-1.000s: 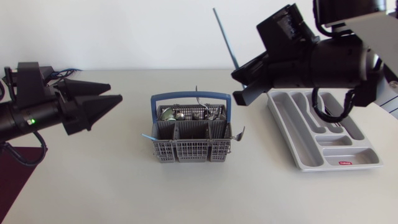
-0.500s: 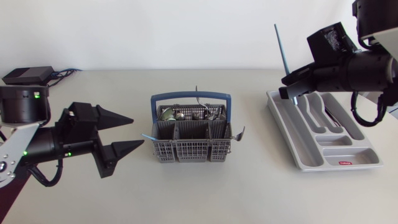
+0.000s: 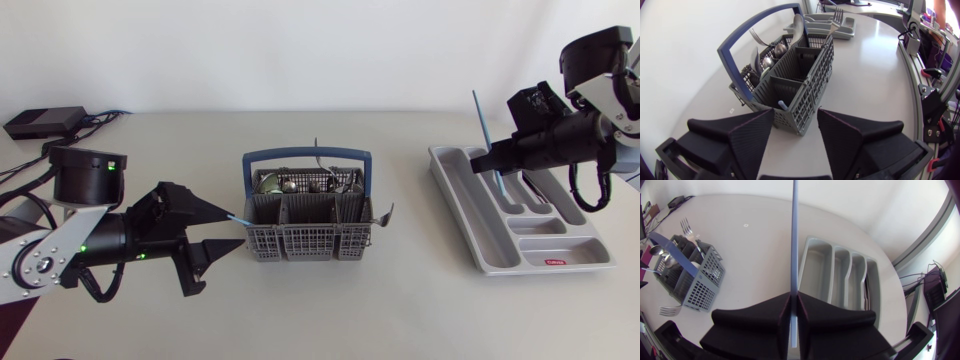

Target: Sort the cutlery from the basket into the organizer compartments.

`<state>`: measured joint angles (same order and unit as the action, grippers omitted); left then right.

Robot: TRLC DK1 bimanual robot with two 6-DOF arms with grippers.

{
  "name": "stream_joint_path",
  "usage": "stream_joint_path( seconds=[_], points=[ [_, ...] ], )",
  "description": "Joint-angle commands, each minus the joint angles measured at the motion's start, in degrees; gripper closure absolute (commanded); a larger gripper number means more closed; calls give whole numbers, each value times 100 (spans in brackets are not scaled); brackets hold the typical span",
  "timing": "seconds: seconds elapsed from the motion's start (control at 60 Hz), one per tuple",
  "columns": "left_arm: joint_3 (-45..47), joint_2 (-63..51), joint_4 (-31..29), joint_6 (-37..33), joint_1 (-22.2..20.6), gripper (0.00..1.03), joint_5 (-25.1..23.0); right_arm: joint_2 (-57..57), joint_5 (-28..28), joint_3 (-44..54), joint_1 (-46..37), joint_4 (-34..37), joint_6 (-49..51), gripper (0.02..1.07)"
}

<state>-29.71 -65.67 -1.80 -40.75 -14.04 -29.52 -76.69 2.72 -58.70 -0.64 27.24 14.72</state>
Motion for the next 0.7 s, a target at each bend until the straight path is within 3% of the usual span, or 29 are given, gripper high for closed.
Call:
stream_joint_path(
  seconds=[0.0, 0.183, 0.35, 0.483, 0.683],
  points=[
    [-8, -130, 128, -135, -46, 55, 7, -215, -70, 210, -120, 0, -110, 101],
    [-78, -201, 268, -91, -46, 57, 16, -347, -88, 447, -164, -220, -66, 101],
    [-140, -368, 611, 50, -90, 79, 7, -505, -88, 640, -208, -457, -57, 101],
    [-166, -429, 778, 138, -160, 88, 7, -602, -96, 737, -313, -580, -57, 101],
    [-298, -649, 866, 199, -327, 90, 34, -962, -105, 772, -560, -756, -57, 101]
  ],
)
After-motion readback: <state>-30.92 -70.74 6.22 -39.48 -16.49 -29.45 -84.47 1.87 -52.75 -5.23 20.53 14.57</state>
